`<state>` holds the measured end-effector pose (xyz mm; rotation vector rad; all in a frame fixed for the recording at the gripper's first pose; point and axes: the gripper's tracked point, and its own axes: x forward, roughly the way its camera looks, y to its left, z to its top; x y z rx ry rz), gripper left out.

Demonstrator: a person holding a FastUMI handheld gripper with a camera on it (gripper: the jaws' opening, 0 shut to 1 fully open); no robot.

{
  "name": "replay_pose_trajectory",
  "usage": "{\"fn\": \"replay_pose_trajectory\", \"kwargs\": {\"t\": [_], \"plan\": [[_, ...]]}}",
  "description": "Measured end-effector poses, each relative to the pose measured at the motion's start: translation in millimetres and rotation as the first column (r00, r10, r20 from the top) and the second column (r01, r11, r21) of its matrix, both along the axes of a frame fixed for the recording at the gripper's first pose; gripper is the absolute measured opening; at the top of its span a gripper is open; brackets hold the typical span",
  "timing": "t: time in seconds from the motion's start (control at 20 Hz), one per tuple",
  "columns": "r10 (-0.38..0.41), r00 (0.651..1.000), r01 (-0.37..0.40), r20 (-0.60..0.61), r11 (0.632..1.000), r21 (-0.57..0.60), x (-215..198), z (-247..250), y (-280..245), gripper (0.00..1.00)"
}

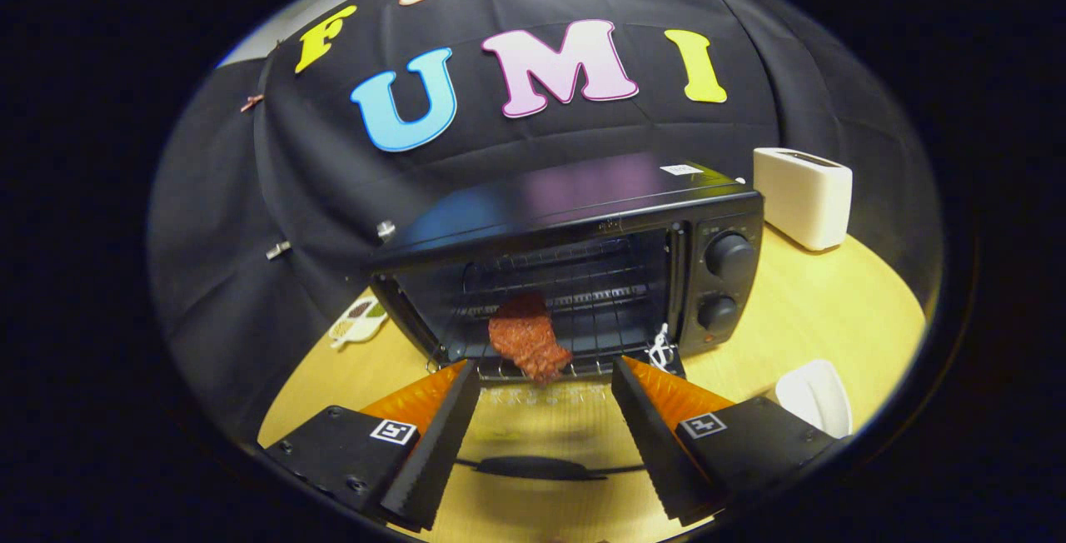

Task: Open the toaster oven, put the food inside, and close the toaster oven door.

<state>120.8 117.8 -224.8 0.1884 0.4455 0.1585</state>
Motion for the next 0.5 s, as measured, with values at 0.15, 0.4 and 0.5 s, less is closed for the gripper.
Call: {"fn": "replay_pose_trajectory", "kwargs": {"t": [0.15,0.4,0.5], "plan": [[-0.018,0.999,0.014,-0.044,0.997,-0.080,-32.1,3.1,-5.1,0.99],[0.013,0.988,-0.038,-0.156,0.987,-0.155,-66.2,-12.6,0.1,0.98],[0.002,0.977,-0.051,-0.211,0.972,-0.228,-74.3,-27.7,-7.1,0.98]]}}
